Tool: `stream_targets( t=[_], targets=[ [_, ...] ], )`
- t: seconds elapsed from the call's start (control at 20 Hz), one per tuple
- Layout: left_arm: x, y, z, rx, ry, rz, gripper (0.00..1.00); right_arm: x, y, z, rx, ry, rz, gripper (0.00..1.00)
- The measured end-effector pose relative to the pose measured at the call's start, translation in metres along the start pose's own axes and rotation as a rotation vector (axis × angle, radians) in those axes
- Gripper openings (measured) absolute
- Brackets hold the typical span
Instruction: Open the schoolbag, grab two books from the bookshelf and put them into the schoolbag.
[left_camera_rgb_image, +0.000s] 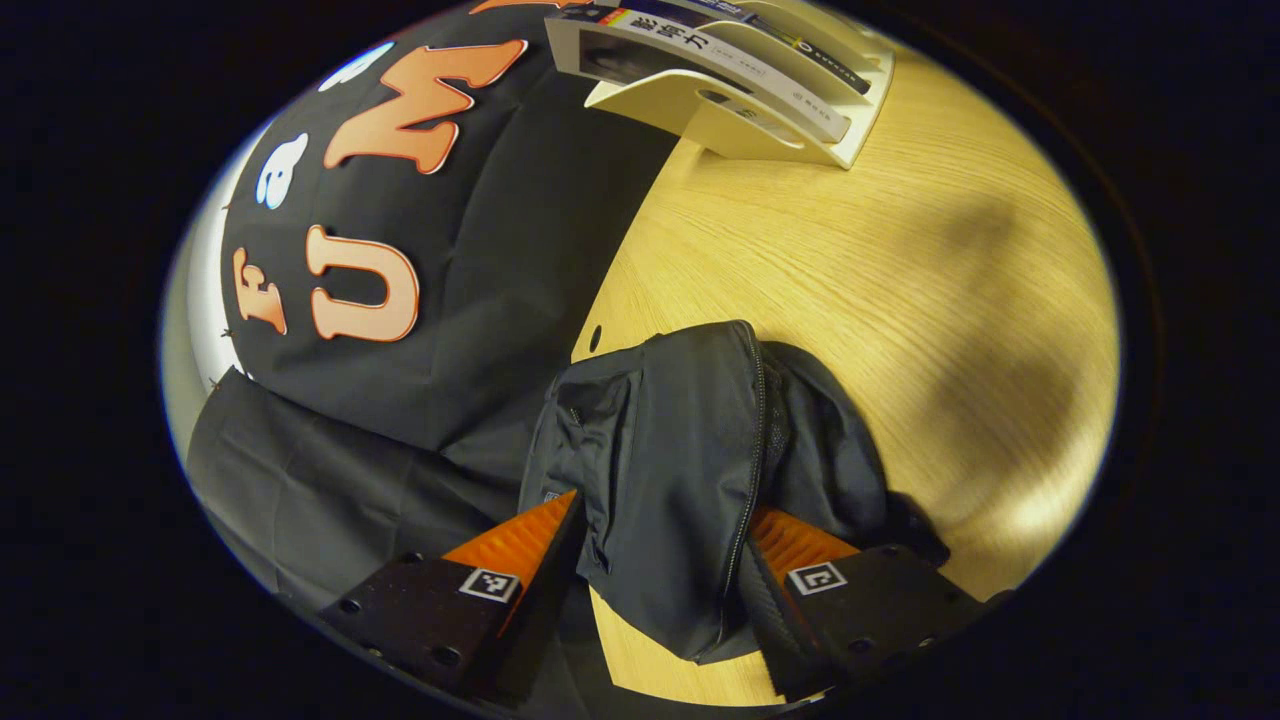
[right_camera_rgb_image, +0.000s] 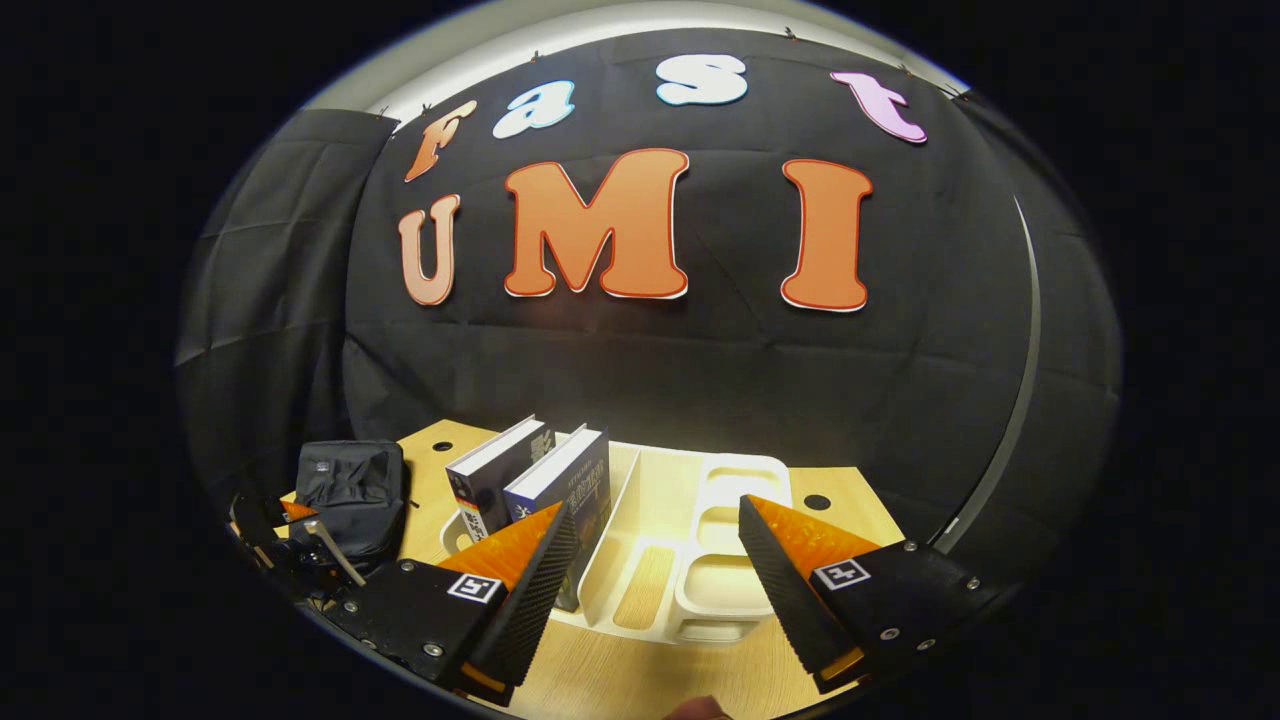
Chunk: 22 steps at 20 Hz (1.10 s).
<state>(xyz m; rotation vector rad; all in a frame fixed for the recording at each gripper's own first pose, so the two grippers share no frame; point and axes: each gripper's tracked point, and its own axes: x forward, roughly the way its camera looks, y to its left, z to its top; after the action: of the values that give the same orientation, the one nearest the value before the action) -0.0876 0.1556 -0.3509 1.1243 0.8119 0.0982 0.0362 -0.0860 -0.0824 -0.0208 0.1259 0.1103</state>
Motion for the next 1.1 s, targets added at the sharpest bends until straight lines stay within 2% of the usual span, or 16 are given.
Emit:
stream_targets(
  t=[0.1,0.15,0.2,0.25,0.3,0.35,0.4,0.55,0.7,0.9,1.1],
  targets=[
    [0.002,-0.001,0.002,0.003,0.005,-0.034,0.66,-0.002,0.002,-0.001,0.006,0.004,0.006,0.97],
    [0.002,-0.001,0.003,0.0,0.004,-0.052,0.43,-0.003,0.005,-0.001,0.009,0.005,0.013,0.97],
    [0.0,0.004,0.006,-0.003,-0.005,-0.064,0.59,-0.004,0.007,-0.002,0.009,0.008,0.018,0.97],
    [0.0,0.007,0.006,-0.017,-0.008,-0.087,0.36,-0.004,0.011,-0.003,0.007,0.013,0.022,0.97],
    [0.0,0.011,0.009,-0.036,-0.023,-0.108,0.4,-0.005,0.014,-0.003,0.0,0.018,0.019,0.97],
    [0.0,0.01,0.01,-0.057,-0.022,-0.154,0.16,-0.006,0.015,-0.003,-0.008,0.025,0.009,0.97],
    [-0.001,0.011,0.01,-0.08,-0.038,-0.203,0.09,-0.007,0.018,-0.002,-0.014,0.028,-0.002,0.97],
    [0.003,0.024,0.019,-0.087,-0.097,-0.284,0.08,-0.011,0.035,0.002,-0.007,0.045,-0.037,0.97],
    [0.002,0.033,0.028,-0.076,-0.154,-0.389,0.07,-0.011,0.05,0.009,-0.018,0.059,-0.102,0.97],
    [0.007,0.057,0.037,-0.111,-0.19,-0.519,0.06,-0.005,0.084,0.021,-0.016,0.096,-0.124,0.97],
    [0.013,0.084,0.036,-0.132,-0.194,-0.636,0.06,0.014,0.111,0.032,-0.102,0.127,-0.179,0.98]
  ],
)
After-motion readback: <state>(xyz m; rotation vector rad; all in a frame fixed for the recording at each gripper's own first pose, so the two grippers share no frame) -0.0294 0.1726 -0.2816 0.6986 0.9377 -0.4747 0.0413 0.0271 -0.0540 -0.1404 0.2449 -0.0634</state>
